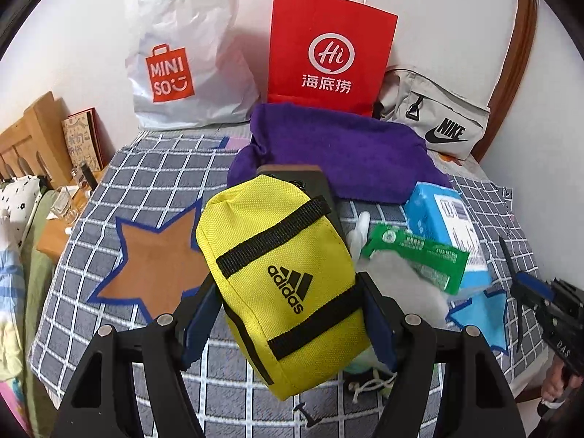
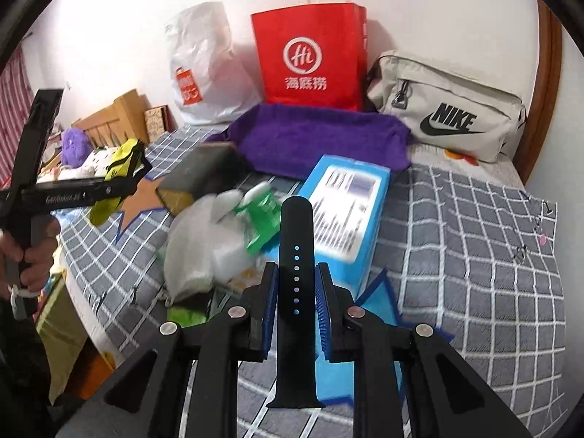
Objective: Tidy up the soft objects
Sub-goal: 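Lift the pouch with the left tool while the right tool carries the strap toward the purple towel, then lower the pouch onto the purple towel with the left tool while the right tool releases the strap there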
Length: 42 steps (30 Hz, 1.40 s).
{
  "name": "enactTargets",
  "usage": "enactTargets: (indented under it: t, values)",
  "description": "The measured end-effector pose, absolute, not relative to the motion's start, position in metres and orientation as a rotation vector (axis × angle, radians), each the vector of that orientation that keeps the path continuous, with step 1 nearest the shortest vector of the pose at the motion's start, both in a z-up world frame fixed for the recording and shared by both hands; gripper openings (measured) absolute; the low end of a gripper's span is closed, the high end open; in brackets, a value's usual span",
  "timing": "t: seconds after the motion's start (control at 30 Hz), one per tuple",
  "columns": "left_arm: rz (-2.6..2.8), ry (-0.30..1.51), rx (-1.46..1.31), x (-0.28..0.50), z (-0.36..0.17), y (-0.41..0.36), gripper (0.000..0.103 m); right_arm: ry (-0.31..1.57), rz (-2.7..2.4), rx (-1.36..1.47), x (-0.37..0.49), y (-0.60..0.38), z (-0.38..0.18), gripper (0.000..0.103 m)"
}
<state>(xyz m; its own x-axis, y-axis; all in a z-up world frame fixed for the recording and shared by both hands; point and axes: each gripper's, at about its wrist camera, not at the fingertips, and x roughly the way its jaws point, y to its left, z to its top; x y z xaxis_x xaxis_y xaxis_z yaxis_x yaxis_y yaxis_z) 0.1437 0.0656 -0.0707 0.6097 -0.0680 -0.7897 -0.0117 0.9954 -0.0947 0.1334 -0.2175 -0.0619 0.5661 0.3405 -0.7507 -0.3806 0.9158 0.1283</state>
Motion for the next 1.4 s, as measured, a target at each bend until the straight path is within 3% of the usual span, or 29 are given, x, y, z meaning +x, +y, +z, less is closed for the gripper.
enactTargets:
  t: [0.63,1.4]
  values:
    - [-0.044,0.922,-0.051,0.224,-0.053,0.06,0.071,0.812,0.385,-0.01,0.252,-0.209,-0.034,0.02]
    - [-0.06,0.964,-0.079,0.322,-0.072,0.066,0.071,0.872,0.366,-0.043,0.378,-0.203,-0.067,0.02]
